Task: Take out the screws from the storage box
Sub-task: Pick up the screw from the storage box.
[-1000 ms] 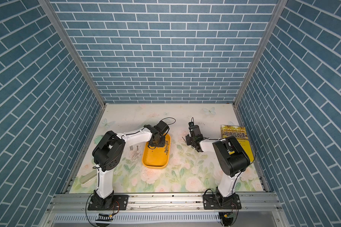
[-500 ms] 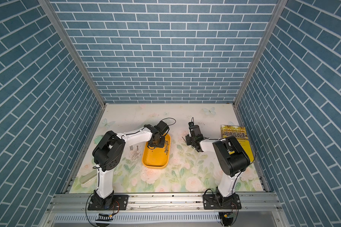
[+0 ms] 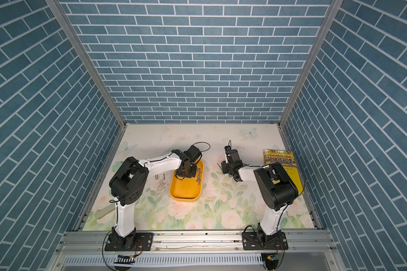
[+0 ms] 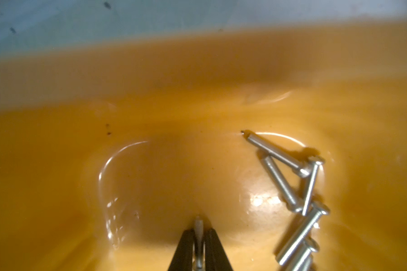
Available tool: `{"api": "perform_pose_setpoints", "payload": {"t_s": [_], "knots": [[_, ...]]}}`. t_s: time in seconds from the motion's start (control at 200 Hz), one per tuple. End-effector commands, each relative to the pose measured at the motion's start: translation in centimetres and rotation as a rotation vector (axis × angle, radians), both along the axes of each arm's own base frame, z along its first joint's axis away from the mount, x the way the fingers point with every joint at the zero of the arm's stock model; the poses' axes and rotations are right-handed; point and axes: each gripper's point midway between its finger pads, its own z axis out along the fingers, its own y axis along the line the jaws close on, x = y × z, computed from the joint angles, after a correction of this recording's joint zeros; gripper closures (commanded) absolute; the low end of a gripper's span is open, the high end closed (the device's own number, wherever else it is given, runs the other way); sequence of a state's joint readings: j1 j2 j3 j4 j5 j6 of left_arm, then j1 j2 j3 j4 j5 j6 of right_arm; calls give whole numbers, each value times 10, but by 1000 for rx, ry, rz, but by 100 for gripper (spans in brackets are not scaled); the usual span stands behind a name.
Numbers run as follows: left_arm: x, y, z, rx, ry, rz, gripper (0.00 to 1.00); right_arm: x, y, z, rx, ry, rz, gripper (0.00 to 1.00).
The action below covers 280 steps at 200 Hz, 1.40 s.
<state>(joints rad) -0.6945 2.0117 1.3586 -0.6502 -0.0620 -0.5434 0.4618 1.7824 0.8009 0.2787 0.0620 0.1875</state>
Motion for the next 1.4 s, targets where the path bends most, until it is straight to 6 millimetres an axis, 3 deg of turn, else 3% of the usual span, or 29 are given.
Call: {"api": "perform_pose_setpoints", "payload": {"t_s": [0.0,0.11,0.215,0.36,0.53,0.615,0.725,0.85,0.93,1.0,1.045,1.175,1.27,1.395], "knots": [[-68,40,-71,151,288,-26,98,1,-1,0,26,-4,-15,69],[-59,32,-73,114,254,-41,100,2,2,3,43,-13,-4,69],[-42,9,-62,6,179,-56,100,2,6,18,74,-55,15,68],[-14,-11,-20,-90,34,-94,100,4,10,46,114,-115,28,66],[11,-8,33,-171,-113,-68,100,5,14,69,138,-166,51,65],[19,4,59,-209,-206,-31,100,5,17,80,146,-187,69,65],[28,37,93,-226,-355,60,100,6,20,88,140,-199,79,65],[27,73,130,-296,-502,142,100,6,24,95,126,-200,79,66],[22,94,144,-278,-567,186,100,3,31,103,115,-208,93,67],[17,115,142,-229,-597,239,100,-1,40,108,87,-208,119,68],[15,131,131,-209,-592,286,100,-3,47,113,57,-209,133,69],[8,162,75,-276,-464,390,100,-12,72,127,-9,-222,194,69],[6,171,50,-251,-383,430,100,-23,95,140,-13,-239,266,69],[5,160,29,-280,-311,412,100,-32,120,148,-42,-262,371,69]]}}
